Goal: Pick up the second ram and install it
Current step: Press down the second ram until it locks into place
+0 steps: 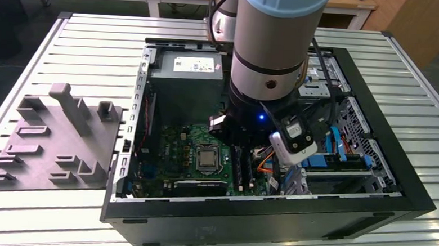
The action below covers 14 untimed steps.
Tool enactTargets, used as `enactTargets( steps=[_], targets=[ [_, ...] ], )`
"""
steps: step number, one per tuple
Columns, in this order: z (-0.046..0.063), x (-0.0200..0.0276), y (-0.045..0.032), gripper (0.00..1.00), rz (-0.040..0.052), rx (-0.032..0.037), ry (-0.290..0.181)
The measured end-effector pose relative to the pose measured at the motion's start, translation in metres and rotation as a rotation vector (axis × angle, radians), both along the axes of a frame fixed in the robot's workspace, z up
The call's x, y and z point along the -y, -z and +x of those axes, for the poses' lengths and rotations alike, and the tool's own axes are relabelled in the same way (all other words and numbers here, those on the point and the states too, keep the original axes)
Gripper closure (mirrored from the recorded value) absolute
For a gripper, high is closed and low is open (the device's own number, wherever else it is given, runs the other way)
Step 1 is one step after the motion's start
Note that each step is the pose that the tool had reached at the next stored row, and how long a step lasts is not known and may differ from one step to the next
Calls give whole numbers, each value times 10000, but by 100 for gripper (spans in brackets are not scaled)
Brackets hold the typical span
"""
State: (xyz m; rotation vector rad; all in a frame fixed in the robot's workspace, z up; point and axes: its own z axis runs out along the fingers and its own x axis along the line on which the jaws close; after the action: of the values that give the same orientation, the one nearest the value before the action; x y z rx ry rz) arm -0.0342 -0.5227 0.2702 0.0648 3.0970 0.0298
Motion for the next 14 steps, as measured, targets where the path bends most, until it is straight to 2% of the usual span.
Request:
enactTargets(
  steps=[8,10,14],
  targets=[
    [0,0,15,90,-4,-2,0],
    [-1,1,66,90,-5,-2,0],
    [-2,2,71,90,-7,-2,0]
  ],
)
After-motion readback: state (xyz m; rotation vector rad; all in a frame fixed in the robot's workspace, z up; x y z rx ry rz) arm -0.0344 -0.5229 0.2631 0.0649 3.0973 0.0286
